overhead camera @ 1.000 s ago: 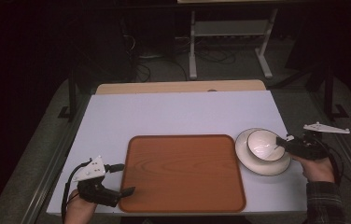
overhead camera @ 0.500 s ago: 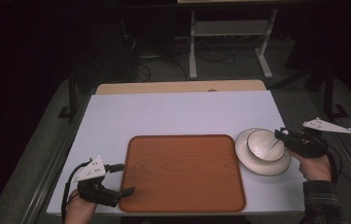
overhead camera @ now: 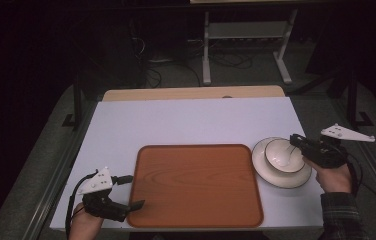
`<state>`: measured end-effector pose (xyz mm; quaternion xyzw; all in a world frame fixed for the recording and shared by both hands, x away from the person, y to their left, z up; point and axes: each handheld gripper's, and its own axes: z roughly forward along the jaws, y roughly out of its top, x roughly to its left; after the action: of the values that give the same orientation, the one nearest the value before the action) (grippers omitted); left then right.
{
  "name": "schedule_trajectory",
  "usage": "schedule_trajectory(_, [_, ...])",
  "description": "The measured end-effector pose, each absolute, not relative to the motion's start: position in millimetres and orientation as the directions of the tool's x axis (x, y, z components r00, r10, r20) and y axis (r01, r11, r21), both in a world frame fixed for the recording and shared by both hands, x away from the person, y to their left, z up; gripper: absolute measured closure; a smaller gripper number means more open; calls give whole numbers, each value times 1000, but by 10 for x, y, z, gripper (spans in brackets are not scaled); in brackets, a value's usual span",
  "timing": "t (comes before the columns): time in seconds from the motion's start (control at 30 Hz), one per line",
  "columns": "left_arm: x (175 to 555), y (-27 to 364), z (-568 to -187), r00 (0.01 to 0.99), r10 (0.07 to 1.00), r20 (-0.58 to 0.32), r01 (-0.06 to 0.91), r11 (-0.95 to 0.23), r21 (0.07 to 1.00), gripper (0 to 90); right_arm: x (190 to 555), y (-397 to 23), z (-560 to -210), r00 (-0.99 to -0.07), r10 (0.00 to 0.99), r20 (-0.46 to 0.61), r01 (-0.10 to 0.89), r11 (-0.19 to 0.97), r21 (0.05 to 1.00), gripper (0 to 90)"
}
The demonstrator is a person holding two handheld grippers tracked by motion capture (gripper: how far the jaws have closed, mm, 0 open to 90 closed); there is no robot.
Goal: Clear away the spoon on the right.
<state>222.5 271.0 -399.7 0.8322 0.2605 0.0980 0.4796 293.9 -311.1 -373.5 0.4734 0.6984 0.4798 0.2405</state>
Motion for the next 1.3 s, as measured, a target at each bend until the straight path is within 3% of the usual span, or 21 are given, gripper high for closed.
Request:
schedule_trajectory(0.8, [2222, 2709, -3994, 846, 527, -84, 336, -404, 851, 131, 2931, -3113, -3642, -462, 882, 92, 416, 123, 901, 835])
schedule_trajectory(1.3, [2221, 2709, -3992, 848, 524, -81, 333, -407, 851, 131, 2826, -3020, -3376, -488, 872, 46, 357, 151, 922, 840])
